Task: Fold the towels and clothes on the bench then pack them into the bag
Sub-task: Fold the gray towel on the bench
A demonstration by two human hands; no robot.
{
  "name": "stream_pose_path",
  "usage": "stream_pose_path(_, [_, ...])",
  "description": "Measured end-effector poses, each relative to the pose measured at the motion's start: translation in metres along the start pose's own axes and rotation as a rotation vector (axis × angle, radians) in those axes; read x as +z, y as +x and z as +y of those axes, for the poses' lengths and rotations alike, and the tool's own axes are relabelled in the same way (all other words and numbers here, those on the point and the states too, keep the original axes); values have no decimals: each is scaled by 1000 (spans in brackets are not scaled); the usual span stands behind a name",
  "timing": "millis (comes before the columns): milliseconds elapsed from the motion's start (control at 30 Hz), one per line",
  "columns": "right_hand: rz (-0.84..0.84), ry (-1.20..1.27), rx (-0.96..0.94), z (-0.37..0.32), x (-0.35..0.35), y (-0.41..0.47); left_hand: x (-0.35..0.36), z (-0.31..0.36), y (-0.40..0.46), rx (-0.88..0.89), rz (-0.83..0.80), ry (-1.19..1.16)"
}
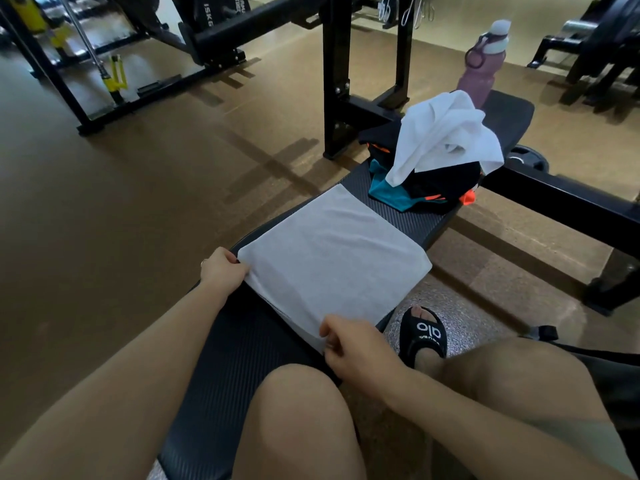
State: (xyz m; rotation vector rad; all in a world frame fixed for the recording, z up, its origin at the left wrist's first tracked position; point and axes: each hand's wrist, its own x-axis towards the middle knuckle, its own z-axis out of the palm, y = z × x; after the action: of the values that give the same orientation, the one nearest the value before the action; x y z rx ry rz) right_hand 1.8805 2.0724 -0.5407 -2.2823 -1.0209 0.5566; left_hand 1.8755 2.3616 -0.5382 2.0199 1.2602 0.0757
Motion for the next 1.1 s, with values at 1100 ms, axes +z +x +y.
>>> stream_pose_path(1100, [334,253,365,95,-142,41,15,125,23,641,-34,239])
